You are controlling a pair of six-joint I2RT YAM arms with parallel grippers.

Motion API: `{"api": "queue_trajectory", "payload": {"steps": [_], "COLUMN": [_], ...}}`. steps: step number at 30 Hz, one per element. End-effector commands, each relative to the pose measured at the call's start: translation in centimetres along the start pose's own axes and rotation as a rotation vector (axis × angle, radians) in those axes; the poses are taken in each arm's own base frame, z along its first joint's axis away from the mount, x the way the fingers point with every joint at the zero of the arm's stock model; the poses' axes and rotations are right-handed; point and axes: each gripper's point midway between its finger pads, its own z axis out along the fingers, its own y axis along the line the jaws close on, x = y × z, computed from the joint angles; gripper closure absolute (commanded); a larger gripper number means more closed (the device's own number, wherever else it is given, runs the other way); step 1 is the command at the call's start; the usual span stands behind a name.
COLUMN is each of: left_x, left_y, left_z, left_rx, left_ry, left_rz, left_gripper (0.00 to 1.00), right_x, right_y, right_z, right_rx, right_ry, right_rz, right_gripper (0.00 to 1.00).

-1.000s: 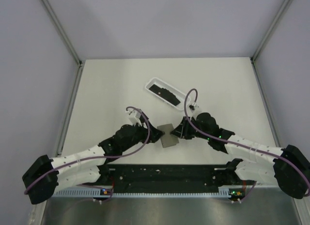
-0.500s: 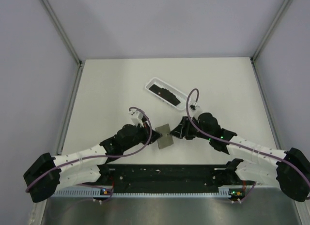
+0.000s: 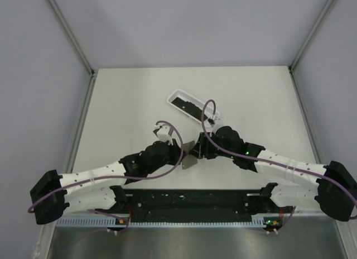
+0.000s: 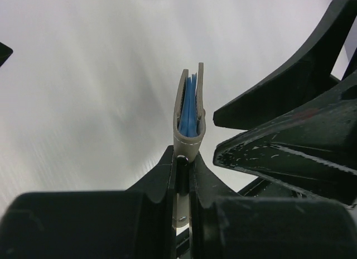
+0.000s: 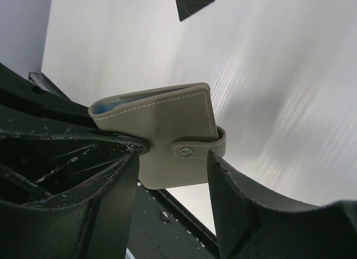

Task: Put the credit cards into the card holder
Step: Open the card holder at the center of the board.

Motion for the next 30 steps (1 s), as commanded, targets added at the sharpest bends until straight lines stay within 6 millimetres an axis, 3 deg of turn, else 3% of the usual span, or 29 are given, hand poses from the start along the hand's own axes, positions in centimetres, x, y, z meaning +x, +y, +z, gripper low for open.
{"api": "queue_trajectory", "payload": {"steps": [1,11,20,30], "left_x": [-1.4,-2.1,-1.2,-2.5], "left_y": [-0.6,-1.8,-1.7,-2.5], "left_z": [-0.1,-0.7,-0.1,-1.0], "left_rx": [-0.024,0.039,0.041,0.092], "left_ry": [-0.05,-0.081,-0.049,-0.103], "left_rz": [0.019,0.003,0.015,0.006], "left_gripper": [1.0,1.0,1.0,1.0], "right_x": [-0.8,-0.1,-0.5,1.4], "right_y": [0.7,-0.2,1.5,-1.9], "right_z": [1.0,1.8,2.2,3.5], "right_rx": [0.018,0.055,-0.039,0.16], "right_ry": [-0.018,0.003,-0.02,0.097], "right_rz": [-0.003,0.021,0.033,0.033], "right_gripper": [0.48,0.52,0.51,0.57]}}
